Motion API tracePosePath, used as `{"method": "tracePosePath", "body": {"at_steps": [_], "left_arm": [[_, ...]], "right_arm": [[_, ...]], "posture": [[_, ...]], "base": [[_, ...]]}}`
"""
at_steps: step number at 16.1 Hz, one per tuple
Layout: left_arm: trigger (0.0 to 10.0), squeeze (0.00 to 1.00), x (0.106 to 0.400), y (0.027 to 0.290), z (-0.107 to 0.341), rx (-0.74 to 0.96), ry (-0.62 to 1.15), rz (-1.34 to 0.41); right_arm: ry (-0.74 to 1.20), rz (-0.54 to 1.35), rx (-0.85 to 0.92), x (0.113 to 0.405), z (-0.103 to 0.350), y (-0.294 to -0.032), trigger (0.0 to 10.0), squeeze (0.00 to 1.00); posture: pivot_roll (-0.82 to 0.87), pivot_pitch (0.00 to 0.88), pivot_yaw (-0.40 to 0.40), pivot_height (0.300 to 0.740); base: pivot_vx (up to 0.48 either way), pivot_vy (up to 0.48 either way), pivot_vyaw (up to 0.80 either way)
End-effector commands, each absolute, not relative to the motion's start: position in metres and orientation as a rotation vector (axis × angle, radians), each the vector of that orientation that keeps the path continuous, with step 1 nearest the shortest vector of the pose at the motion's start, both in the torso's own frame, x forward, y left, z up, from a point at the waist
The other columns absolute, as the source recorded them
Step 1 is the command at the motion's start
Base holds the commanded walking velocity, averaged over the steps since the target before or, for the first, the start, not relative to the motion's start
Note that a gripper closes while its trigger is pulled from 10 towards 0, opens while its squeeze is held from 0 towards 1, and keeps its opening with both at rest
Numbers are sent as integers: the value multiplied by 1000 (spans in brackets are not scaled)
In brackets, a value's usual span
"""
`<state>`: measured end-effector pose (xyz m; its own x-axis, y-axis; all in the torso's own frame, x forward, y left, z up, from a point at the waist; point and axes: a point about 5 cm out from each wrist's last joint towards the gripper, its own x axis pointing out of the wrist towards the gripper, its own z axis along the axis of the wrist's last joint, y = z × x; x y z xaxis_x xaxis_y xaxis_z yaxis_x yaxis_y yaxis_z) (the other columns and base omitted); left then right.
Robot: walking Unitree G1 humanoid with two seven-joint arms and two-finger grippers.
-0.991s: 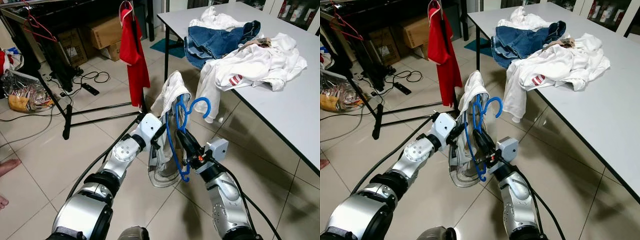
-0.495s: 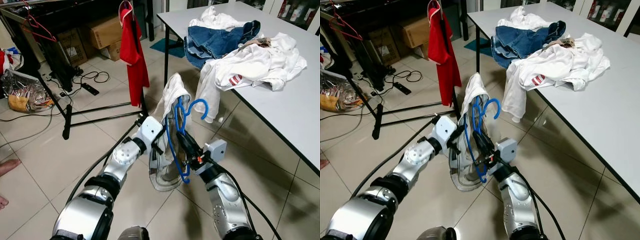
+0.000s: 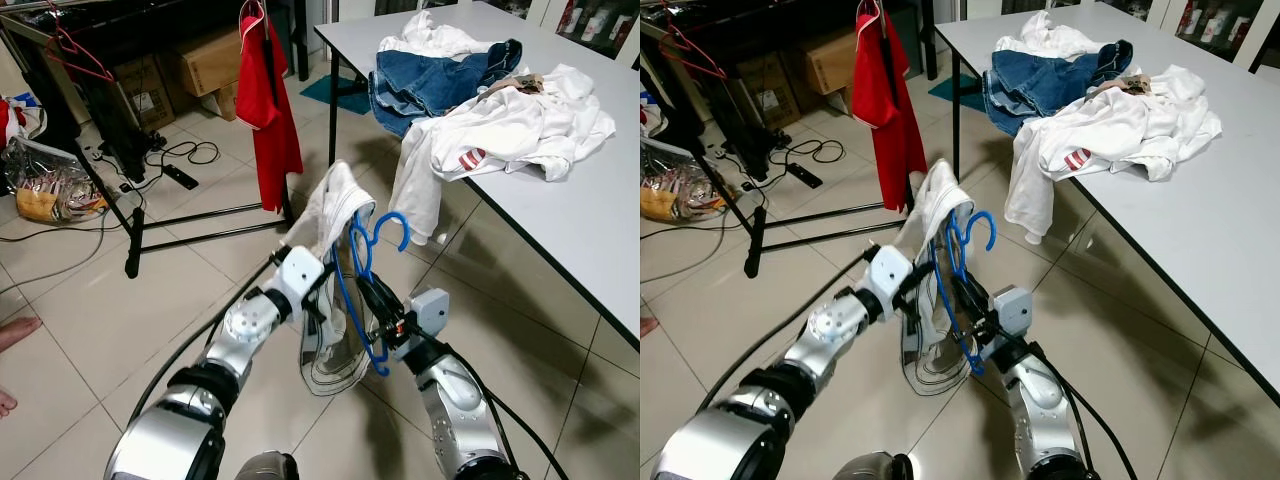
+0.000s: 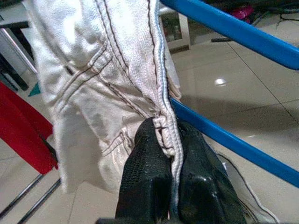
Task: Hang hanger
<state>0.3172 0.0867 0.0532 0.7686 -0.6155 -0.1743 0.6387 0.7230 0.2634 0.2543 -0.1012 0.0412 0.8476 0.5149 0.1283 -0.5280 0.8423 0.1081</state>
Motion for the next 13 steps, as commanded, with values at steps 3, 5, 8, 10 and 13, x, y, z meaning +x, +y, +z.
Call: {"method": "tracePosePath", "body": {"at_steps": [3,5,8,10,13], "left_arm": [[0,0,313,76,59,363,3,-767],[0,0,313,75,61,389,-21,-776],[0,0,314,79,64,421,-45,-776],[0,0,313,80,63,436,-42,-787],[0,0,305,77,57,439,-36,-848]], "right_arm": [[-141,527,73,267,51,-102,10000,0],[-120,530,34,267,47,-103,10000,0],[-80,588,-61,262,38,-99,10000,0],[-52,611,-103,260,33,-99,10000,0],[0,594,-156,262,26,-105,10000,0]], "posture": [[41,0,86,740],[44,0,83,740],[46,0,82,740],[47,0,80,740],[46,0,78,740]], "base": [[0,0,0],[0,0,0],[0,0,0],[0,0,0],[0,0,0]]}}
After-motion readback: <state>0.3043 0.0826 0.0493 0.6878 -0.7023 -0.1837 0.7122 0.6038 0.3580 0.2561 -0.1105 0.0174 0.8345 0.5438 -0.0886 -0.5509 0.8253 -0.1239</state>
